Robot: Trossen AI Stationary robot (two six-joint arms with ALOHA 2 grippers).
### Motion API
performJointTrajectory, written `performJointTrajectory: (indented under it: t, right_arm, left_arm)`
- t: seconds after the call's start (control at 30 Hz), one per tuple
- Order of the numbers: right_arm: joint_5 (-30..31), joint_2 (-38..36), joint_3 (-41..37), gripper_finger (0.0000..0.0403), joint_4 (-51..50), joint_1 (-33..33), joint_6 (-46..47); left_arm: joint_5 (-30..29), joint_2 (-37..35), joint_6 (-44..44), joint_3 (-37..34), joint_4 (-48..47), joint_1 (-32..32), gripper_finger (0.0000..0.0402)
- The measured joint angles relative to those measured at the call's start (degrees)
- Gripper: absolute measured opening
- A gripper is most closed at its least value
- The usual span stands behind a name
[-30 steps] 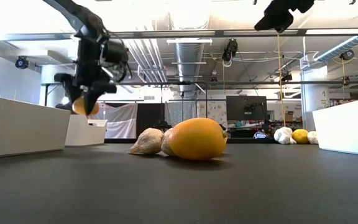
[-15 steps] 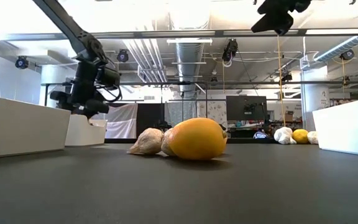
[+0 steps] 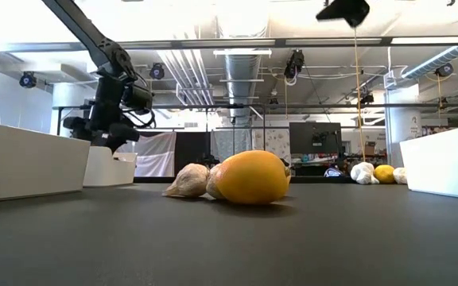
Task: Sort produce into baskets
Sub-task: Put the yellow lemon into the top white bin
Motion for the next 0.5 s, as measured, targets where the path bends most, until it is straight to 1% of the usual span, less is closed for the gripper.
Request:
performJointTrajectory:
  t: [0.07, 0.17, 0.27, 0.33, 0.37, 0.5]
  right_arm:
    - [1.0, 0.0, 2.3, 0.0266, -1.0, 0.0, -0.9]
    - [2.5, 0.0, 5.2, 0.0269, -4.2, 0.0, -1.7]
    - [3.2, -0.1, 6.5, 0.0272, -5.6, 0.0, -1.7]
    - [3.3, -0.1, 6.5, 0.0271, -5.7, 0.0, -1.8]
    - [3.3, -0.1, 6.2, 0.0271, -5.6, 0.0, -1.8]
    - [3.2, 0.4, 2.9, 0.0270, -5.7, 0.0, -3.5]
  left_arm:
    - [0.8, -1.4, 0.5, 1.8, -1.9, -0.1, 0.0280]
    - [1.3, -5.6, 0.9, 5.5, -4.4, -1.1, 0.0279]
    - [5.4, -11.6, 2.6, 8.0, -4.3, -5.4, 0.0279]
    - [9.7, -15.8, 4.1, 8.2, -2.2, -11.0, 0.0279]
    - [10.9, -17.7, 4.3, 7.7, -0.2, -14.1, 0.0279]
    - [10.3, -22.1, 0.5, 4.4, 7.5, -29.8, 0.0279]
